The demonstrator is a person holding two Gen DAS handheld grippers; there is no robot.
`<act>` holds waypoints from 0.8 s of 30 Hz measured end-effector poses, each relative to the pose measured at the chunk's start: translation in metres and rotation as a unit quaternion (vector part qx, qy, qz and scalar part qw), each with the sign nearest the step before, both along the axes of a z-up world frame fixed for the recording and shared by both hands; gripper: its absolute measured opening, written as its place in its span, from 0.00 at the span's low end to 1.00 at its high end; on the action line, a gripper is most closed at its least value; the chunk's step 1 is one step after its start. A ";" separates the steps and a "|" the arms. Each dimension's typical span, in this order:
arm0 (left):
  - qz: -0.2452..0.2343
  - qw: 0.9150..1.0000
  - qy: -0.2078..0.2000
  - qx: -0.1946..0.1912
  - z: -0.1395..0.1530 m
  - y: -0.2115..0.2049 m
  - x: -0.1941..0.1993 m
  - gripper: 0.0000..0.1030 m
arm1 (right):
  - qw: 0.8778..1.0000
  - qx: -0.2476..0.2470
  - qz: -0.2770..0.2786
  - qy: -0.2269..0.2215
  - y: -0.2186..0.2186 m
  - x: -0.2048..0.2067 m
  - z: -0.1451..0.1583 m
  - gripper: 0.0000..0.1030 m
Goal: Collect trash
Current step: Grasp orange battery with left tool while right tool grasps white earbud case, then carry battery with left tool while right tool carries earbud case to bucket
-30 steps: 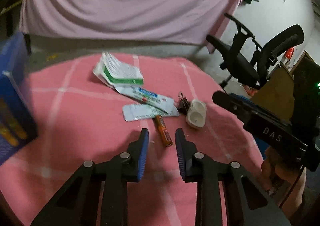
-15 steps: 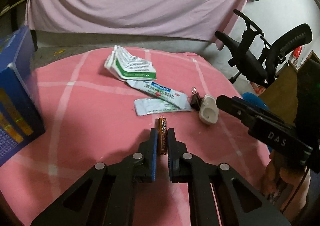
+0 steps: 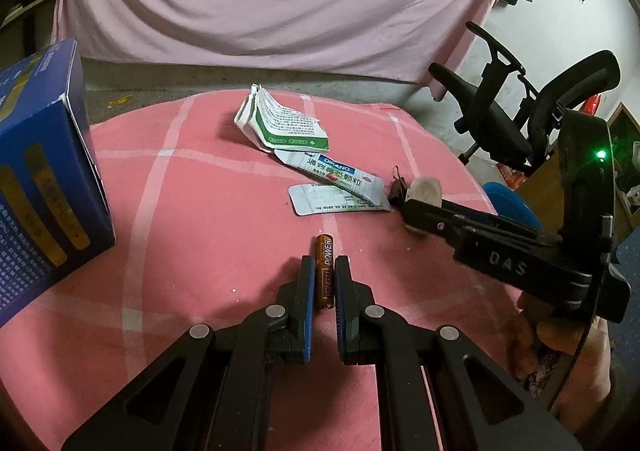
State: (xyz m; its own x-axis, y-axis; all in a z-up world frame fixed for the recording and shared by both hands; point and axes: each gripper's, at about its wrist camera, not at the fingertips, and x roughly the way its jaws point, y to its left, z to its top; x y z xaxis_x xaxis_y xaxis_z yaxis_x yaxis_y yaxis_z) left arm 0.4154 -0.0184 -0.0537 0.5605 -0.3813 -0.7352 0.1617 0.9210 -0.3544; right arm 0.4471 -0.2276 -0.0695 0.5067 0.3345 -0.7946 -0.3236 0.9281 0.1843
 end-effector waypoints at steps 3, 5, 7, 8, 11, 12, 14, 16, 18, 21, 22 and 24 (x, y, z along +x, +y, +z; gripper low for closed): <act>-0.001 1.000 0.001 -0.006 0.001 0.001 0.002 0.07 | 1.000 0.003 -0.012 0.004 -0.005 0.001 0.000 0.21; -0.006 1.000 0.003 -0.009 -0.001 0.004 0.001 0.07 | 1.000 0.016 -0.014 0.007 -0.010 -0.001 0.000 0.13; -0.009 1.000 0.002 -0.007 -0.001 0.004 0.000 0.07 | 1.000 0.026 -0.016 0.006 -0.013 -0.003 0.000 0.12; -0.010 1.000 0.001 -0.005 0.000 0.003 -0.001 0.07 | 0.999 0.029 -0.015 0.005 -0.014 -0.004 0.000 0.12; -0.014 1.000 0.001 0.001 0.000 0.002 -0.001 0.07 | 0.999 0.041 -0.014 0.000 -0.018 -0.009 0.002 0.12; -0.017 1.000 0.002 0.003 0.000 0.001 0.000 0.07 | 0.999 0.044 -0.013 -0.002 -0.018 -0.010 0.003 0.12; -0.022 1.000 0.003 0.008 0.001 -0.004 0.002 0.07 | 0.999 0.051 -0.013 -0.010 -0.020 -0.013 0.005 0.12; -0.034 0.999 0.002 0.015 0.000 -0.007 0.002 0.07 | 0.998 0.060 -0.011 -0.021 -0.021 -0.018 0.009 0.12; -0.040 0.999 0.001 0.022 0.001 -0.010 0.001 0.07 | 0.997 0.072 -0.009 -0.033 -0.024 -0.025 0.012 0.12; -0.045 0.998 -0.005 0.038 0.001 -0.017 -0.001 0.07 | 0.996 0.077 -0.016 -0.048 -0.029 -0.035 0.017 0.12; -0.045 0.998 -0.009 0.044 0.002 -0.020 -0.003 0.06 | 0.995 0.079 -0.018 -0.053 -0.031 -0.039 0.019 0.12; -0.037 0.998 -0.019 0.043 0.003 -0.022 -0.007 0.06 | 0.995 0.079 -0.020 -0.063 -0.032 -0.047 0.022 0.12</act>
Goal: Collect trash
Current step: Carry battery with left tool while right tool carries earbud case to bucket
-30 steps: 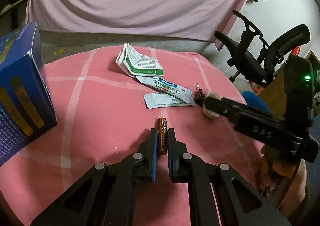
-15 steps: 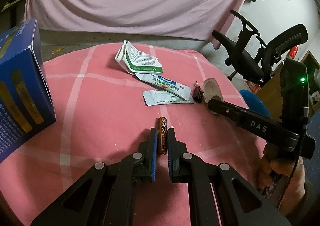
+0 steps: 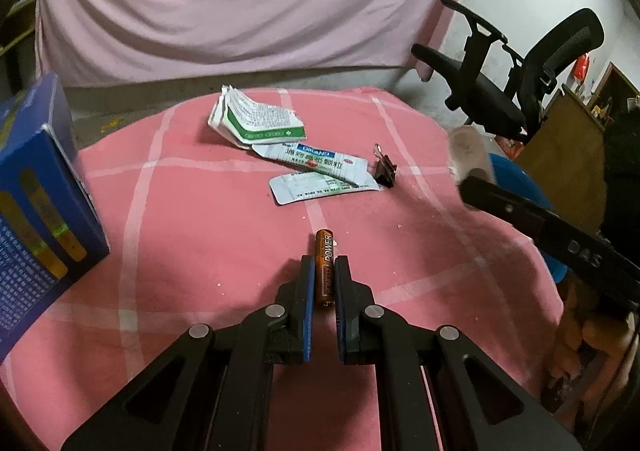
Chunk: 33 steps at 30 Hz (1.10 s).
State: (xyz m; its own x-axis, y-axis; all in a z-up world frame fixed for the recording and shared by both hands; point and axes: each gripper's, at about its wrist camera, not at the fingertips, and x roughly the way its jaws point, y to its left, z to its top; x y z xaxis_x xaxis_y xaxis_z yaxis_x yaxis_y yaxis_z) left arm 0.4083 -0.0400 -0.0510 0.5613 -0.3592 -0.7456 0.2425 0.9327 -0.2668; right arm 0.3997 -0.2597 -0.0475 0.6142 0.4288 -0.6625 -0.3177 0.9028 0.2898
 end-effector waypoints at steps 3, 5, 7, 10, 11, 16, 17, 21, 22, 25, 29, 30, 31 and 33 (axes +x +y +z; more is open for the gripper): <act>0.037 0.998 -0.037 -0.025 0.009 0.007 -0.014 0.06 | 1.000 -0.001 -0.004 -0.028 -0.001 -0.014 0.009 0.12; 0.054 0.994 -0.086 -0.038 0.022 0.007 -0.029 0.06 | 0.999 0.002 -0.004 -0.046 -0.003 -0.024 0.015 0.12; 0.057 0.987 -0.140 -0.053 0.037 0.003 -0.045 0.06 | 0.997 0.021 0.001 -0.071 -0.009 -0.035 0.021 0.12; 0.053 0.975 -0.210 -0.044 0.059 -0.015 -0.066 0.06 | 0.994 0.035 -0.003 -0.101 -0.018 -0.047 0.030 0.12; 0.052 0.971 -0.232 -0.041 0.067 -0.022 -0.073 0.06 | 0.992 0.043 -0.004 -0.116 -0.023 -0.053 0.035 0.12; 0.032 0.955 -0.291 -0.054 0.099 -0.054 -0.090 0.07 | 0.980 0.074 -0.013 -0.185 -0.045 -0.073 0.061 0.12; 0.026 0.951 -0.303 -0.049 0.106 -0.063 -0.093 0.07 | 0.976 0.078 -0.019 -0.202 -0.051 -0.079 0.068 0.12; -0.002 0.941 -0.337 -0.042 0.124 -0.100 -0.103 0.07 | 0.962 0.095 -0.051 -0.250 -0.079 -0.095 0.087 0.12; -0.009 0.939 -0.342 -0.039 0.127 -0.109 -0.104 0.07 | 0.960 0.094 -0.058 -0.257 -0.084 -0.098 0.089 0.12; -0.031 0.937 -0.346 -0.031 0.134 -0.138 -0.103 0.07 | 0.954 0.092 -0.078 -0.274 -0.105 -0.106 0.092 0.12; -0.058 0.936 -0.347 -0.019 0.135 -0.178 -0.097 0.07 | 0.950 0.088 -0.101 -0.281 -0.129 -0.111 0.090 0.12; -0.064 0.937 -0.344 -0.018 0.134 -0.188 -0.095 0.07 | 0.950 0.088 -0.107 -0.280 -0.136 -0.111 0.088 0.12; -0.070 0.938 -0.339 -0.019 0.132 -0.198 -0.093 0.07 | 0.950 0.089 -0.113 -0.279 -0.142 -0.113 0.088 0.12; -0.079 0.943 -0.322 -0.026 0.129 -0.215 -0.086 0.07 | 0.949 0.093 -0.128 -0.273 -0.159 -0.113 0.084 0.12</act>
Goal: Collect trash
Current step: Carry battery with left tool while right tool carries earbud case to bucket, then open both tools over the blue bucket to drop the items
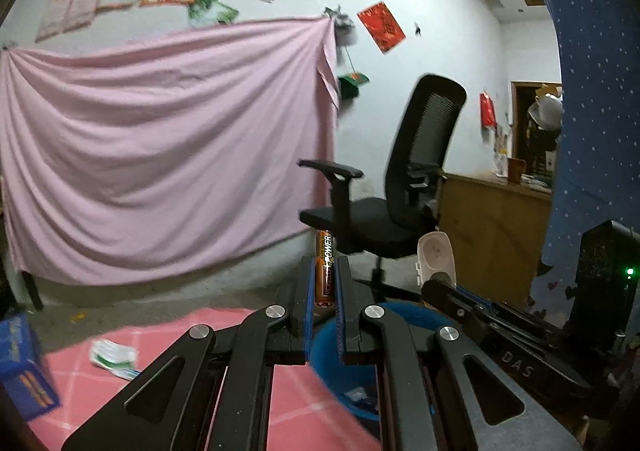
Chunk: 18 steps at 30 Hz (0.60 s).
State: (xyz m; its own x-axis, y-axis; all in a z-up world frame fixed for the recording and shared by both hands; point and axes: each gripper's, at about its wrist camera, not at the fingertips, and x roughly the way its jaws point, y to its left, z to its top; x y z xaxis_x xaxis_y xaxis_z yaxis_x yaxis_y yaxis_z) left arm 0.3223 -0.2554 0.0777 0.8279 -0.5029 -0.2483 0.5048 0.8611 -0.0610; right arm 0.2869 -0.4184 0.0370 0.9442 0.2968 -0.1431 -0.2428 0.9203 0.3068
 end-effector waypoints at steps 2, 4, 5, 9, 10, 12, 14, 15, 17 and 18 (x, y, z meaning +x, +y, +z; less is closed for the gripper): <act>-0.009 1.000 0.025 -0.004 -0.002 -0.019 0.009 0.07 | 1.000 0.002 -0.020 0.010 -0.015 0.003 -0.004 0.12; -0.018 0.999 0.044 -0.008 -0.004 -0.031 0.016 0.07 | 0.999 0.005 -0.033 0.020 -0.028 0.005 -0.009 0.12; -0.022 0.998 0.052 -0.008 -0.005 -0.039 0.019 0.07 | 0.999 0.008 -0.038 0.030 -0.034 0.008 -0.012 0.12; -0.033 0.997 0.074 -0.003 -0.011 -0.059 0.028 0.07 | 0.996 0.027 -0.054 0.061 -0.058 0.020 -0.026 0.12; -0.036 0.996 0.083 -0.001 -0.014 -0.062 0.030 0.07 | 0.995 0.030 -0.059 0.069 -0.064 0.022 -0.029 0.12; -0.037 0.994 0.104 -0.001 -0.022 -0.068 0.038 0.07 | 0.994 0.039 -0.066 0.081 -0.073 0.026 -0.034 0.12; -0.033 0.991 0.130 -0.001 -0.030 -0.069 0.046 0.07 | 0.992 0.045 -0.069 0.100 -0.079 0.033 -0.040 0.12; -0.031 0.989 0.143 -0.002 -0.034 -0.070 0.050 0.07 | 0.991 0.047 -0.070 0.106 -0.080 0.035 -0.043 0.13; -0.023 0.986 0.167 -0.003 -0.043 -0.070 0.059 0.07 | 0.989 0.052 -0.071 0.120 -0.083 0.040 -0.048 0.13; -0.021 0.983 0.180 -0.006 -0.048 -0.070 0.064 0.07 | 0.988 0.053 -0.072 0.130 -0.084 0.043 -0.051 0.13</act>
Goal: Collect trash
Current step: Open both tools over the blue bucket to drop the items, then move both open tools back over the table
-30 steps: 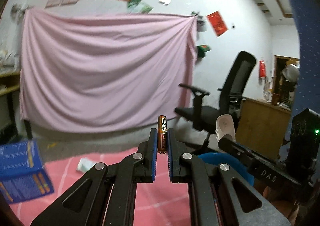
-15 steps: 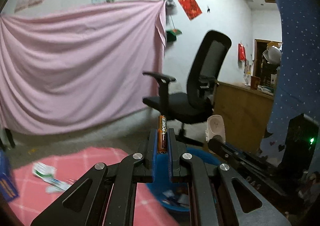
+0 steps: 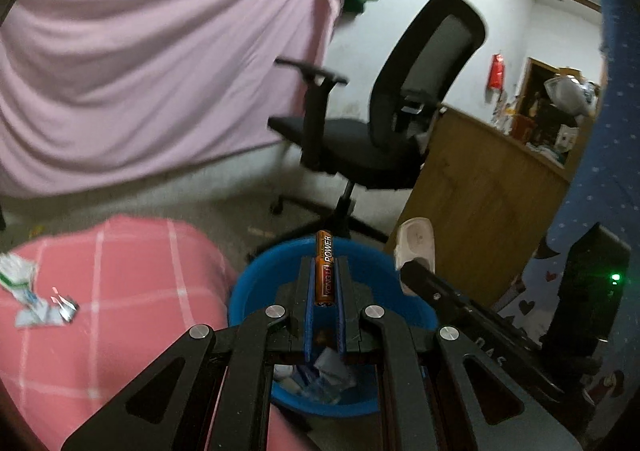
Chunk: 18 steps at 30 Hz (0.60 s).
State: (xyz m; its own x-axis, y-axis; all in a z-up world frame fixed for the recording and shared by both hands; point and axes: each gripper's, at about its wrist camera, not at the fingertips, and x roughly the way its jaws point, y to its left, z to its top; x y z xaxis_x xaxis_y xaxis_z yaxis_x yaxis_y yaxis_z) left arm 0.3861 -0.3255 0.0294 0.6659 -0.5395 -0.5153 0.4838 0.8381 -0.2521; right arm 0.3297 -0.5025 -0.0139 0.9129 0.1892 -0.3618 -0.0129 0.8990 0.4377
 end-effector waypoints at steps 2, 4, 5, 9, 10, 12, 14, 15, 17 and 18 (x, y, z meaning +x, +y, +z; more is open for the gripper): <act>0.007 1.000 0.027 -0.003 -0.009 0.000 0.008 0.07 | 1.000 0.003 0.002 0.015 -0.001 0.005 -0.005 0.15; 0.012 0.999 0.053 -0.006 -0.016 0.001 0.015 0.07 | 1.000 0.005 0.003 0.026 -0.002 0.009 -0.011 0.15; 0.014 0.998 0.063 -0.007 -0.020 0.001 0.018 0.07 | 0.999 0.005 0.003 0.032 -0.002 0.011 -0.013 0.15; 0.025 0.996 0.089 -0.010 -0.027 0.007 0.027 0.07 | 0.998 0.005 0.005 0.055 -0.001 0.017 -0.021 0.15; 0.026 0.995 0.094 -0.007 -0.027 0.008 0.028 0.08 | 0.998 0.005 0.005 0.058 0.000 0.017 -0.022 0.15; 0.031 0.995 0.094 -0.004 -0.028 0.012 0.030 0.11 | 0.998 0.004 0.004 0.059 0.000 0.016 -0.022 0.18; 0.036 0.995 0.089 -0.007 -0.026 0.016 0.029 0.18 | 0.998 0.000 0.002 0.055 0.001 0.014 -0.020 0.25; 0.040 0.996 0.085 -0.010 -0.024 0.019 0.027 0.24 | 0.999 -0.001 0.003 0.054 0.003 0.013 -0.019 0.30; 0.049 0.996 0.075 -0.016 -0.019 0.028 0.024 0.28 | 0.999 -0.004 0.003 0.052 0.004 0.012 -0.016 0.30; 0.053 0.996 0.070 -0.016 -0.016 0.032 0.022 0.29 | 0.999 -0.006 0.003 0.049 0.005 0.012 -0.013 0.31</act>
